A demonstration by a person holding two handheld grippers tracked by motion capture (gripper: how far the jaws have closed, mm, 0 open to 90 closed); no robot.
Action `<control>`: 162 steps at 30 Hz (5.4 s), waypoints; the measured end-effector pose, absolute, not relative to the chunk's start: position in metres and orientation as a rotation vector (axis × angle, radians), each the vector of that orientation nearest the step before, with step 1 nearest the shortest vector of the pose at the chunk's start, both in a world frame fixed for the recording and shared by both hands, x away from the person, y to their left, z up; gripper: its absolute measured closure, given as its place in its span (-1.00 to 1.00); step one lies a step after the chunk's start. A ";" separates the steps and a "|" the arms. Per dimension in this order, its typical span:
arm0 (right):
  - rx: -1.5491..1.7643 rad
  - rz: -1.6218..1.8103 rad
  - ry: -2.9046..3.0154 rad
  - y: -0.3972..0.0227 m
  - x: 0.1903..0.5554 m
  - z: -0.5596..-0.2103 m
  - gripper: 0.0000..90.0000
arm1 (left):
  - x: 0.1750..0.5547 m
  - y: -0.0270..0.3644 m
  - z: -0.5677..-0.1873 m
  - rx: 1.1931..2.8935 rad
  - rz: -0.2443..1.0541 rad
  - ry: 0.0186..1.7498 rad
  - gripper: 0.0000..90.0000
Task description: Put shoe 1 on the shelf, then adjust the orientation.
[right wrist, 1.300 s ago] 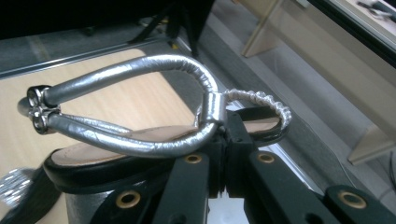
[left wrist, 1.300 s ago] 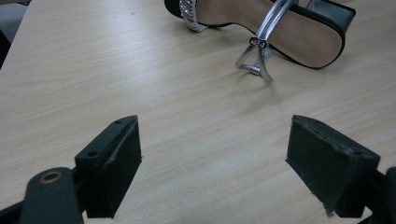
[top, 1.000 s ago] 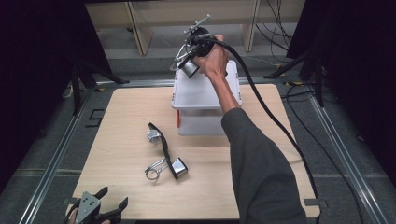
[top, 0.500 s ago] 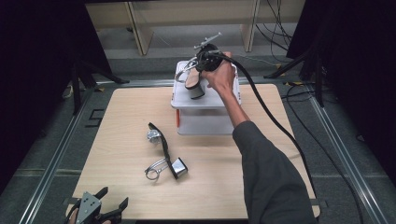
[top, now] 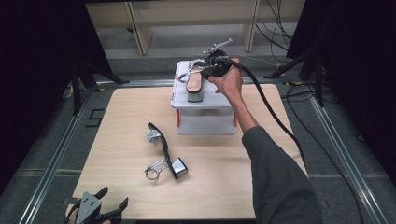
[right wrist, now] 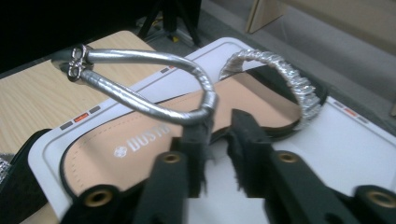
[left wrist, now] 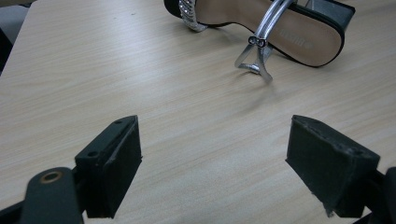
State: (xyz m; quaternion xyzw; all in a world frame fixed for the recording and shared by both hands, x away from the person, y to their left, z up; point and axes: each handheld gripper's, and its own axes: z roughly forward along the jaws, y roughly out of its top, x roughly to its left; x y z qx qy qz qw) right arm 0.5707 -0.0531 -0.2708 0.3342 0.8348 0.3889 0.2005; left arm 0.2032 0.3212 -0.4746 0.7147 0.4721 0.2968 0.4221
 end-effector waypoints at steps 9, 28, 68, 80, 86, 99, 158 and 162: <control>0.879 1.205 2.303 -0.082 0.502 -0.248 0.03 | 0.204 0.322 -0.474 1.803 0.750 1.187 -0.62; 0.553 1.171 2.588 -0.035 0.388 -0.340 -0.01 | 0.205 0.321 -0.474 1.787 0.739 1.205 -0.62; 0.513 1.117 2.698 0.032 0.378 -0.437 -0.13 | 0.205 0.322 -0.474 1.821 0.734 1.187 -0.62; 0.584 1.145 2.720 0.036 0.387 -0.446 -0.10 | 0.205 0.320 -0.475 1.788 0.736 1.189 -0.62; 0.652 1.099 2.708 0.030 0.390 -0.439 -0.06 | 0.205 0.320 -0.474 1.790 0.732 1.188 -0.62; 0.680 1.160 2.727 0.019 0.398 -0.437 0.31 | 0.205 0.320 -0.474 1.801 0.732 1.191 -0.62; 0.949 1.291 2.695 -0.078 0.428 -0.446 0.72 | 0.206 0.319 -0.475 1.793 0.724 1.188 -0.62; 0.919 1.202 2.668 -0.079 0.424 -0.442 0.38 | 0.205 0.319 -0.475 1.800 0.730 1.185 -0.62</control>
